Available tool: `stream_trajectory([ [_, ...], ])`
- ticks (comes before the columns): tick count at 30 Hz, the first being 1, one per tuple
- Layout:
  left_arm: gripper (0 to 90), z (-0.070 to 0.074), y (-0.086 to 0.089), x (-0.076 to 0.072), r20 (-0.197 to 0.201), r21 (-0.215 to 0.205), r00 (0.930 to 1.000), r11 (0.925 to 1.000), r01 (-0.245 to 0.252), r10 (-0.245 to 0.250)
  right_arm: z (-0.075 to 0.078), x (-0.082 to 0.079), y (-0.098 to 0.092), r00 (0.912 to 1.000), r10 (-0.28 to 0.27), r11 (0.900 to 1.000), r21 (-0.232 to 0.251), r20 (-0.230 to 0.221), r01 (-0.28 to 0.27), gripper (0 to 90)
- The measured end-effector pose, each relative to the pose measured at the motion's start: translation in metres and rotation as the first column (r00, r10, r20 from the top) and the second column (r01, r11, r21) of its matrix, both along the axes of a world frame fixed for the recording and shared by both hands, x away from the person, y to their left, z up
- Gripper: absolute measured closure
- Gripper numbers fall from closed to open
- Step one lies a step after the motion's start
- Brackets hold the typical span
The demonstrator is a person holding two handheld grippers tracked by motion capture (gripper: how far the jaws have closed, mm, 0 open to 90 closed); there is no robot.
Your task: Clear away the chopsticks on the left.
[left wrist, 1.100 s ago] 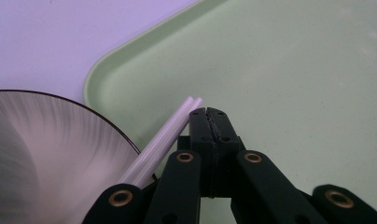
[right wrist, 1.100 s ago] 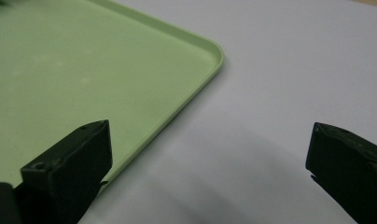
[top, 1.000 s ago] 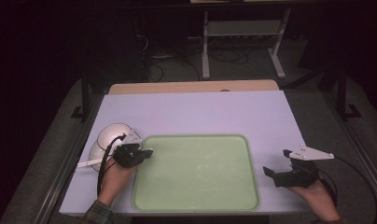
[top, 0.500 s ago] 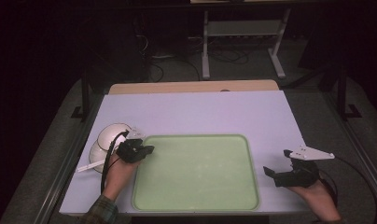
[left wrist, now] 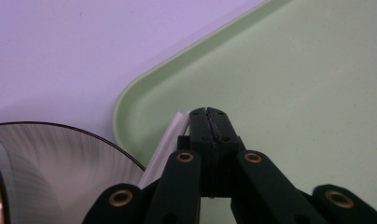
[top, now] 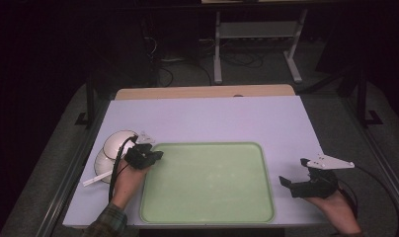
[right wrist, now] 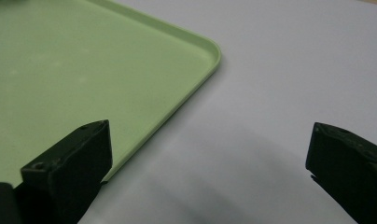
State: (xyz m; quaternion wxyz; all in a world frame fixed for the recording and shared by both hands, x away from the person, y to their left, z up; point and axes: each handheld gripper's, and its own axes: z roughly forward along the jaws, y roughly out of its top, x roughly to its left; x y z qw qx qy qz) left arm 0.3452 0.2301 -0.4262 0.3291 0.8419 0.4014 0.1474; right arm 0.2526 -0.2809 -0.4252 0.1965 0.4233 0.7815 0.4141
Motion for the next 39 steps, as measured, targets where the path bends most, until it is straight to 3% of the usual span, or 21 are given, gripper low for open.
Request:
stream_trajectory([
  [6, 89.9, 0.001, -0.001, -0.001, -0.007, -0.016, 1.0, 0.9999, 0.005, -0.005, 0.0, 0.0, 0.0, 1.0, 0.0, 1.0, 0.0, -0.002, 0.0, 0.0],
  [11, 89.9, 0.005, 0.0, -0.011, -0.015, -0.056, 0.9989, 0.9975, 0.042, -0.043, 0.0, 0.0, 0.001, 1.0, 0.002, 1.0, 0.0, -0.001, -0.002, 0.0],
  [17, 89.9, 0.014, 0.012, -0.034, -0.025, -0.103, 0.996, 0.9912, 0.083, -0.086, 0.0, 0.0, 0.001, 1.0, 0.002, 1.0, 0.0, -0.003, -0.002, 0.0],
  [19, 89.9, 0.018, 0.022, -0.048, -0.023, -0.12, 0.9956, 0.9889, 0.087, -0.091, 0.001, -0.001, 0.0, 1.0, -0.002, 1.0, 0.004, -0.001, 0.002, 0.0],
  [25, 89.9, 0.022, 0.043, -0.069, -0.021, -0.126, 0.9956, 0.9881, 0.088, -0.091, 0.001, -0.001, 0.001, 1.0, -0.002, 1.0, 0.002, -0.002, 0.002, 0.0],
  [29, 89.9, 0.025, 0.072, -0.082, -0.016, -0.132, 0.9977, 0.9893, 0.062, -0.065, 0.0, -0.001, 0.002, 1.0, 0.001, 1.0, 0.0, -0.004, -0.001, 0.0],
  [31, 89.9, 0.026, 0.077, -0.083, -0.014, -0.137, 0.9984, 0.9892, 0.052, -0.054, 0.0, -0.001, 0.002, 1.0, 0.0, 1.0, -0.001, -0.006, 0.0, 0.0],
  [32, 89.9, 0.027, 0.089, -0.085, -0.011, -0.153, 0.9995, 0.9879, 0.029, -0.031, 0.0, -0.001, 0.002, 1.0, 0.001, 1.0, -0.001, -0.006, -0.001, 0.0],
  [36, 89.9, 0.029, 0.108, -0.087, -0.007, -0.167, 0.9999, 0.9858, -0.015, 0.014, 0.0, -0.001, 0.002, 1.0, 0.001, 1.0, -0.002, -0.007, -0.001, 0.0],
  [37, 89.9, 0.031, 0.121, -0.087, 0.001, -0.168, 0.9989, 0.9848, -0.045, 0.046, 0.0, 0.0, 0.002, 1.0, 0.001, 1.0, -0.001, -0.006, -0.001, 0.0],
  [39, 89.9, 0.033, 0.128, -0.088, 0.007, -0.166, 0.998, 0.9842, -0.061, 0.063, 0.0, 0.0, 0.002, 1.0, 0.001, 1.0, 0.0, -0.006, -0.001, 0.0],
])
